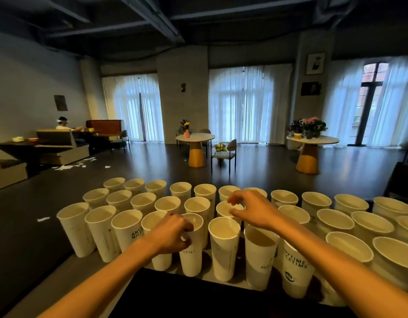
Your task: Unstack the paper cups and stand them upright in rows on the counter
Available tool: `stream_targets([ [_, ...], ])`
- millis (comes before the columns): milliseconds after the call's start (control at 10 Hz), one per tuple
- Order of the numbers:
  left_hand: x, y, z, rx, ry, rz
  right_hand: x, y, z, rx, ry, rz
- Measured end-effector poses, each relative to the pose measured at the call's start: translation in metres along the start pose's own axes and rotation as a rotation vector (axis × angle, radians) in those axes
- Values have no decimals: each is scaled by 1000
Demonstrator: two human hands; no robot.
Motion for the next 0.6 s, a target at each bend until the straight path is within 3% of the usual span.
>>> stream_targets([
  [400,7,2,-4,14,-48,25,7,8,-7,8,5,-17],
  [600,27,10,-5,9,71,-35,15,21,-18,-23,9,27],
])
Point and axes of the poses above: each hand's wrist, its own z-axis towards the middle knuckle, its own x-axis out of the back of the hand, y = z × x, the point moved 4 cm from there along z, towards the middle knuckle, and after that the axes turned 7 degrees about -z, right-handed, at the moved point
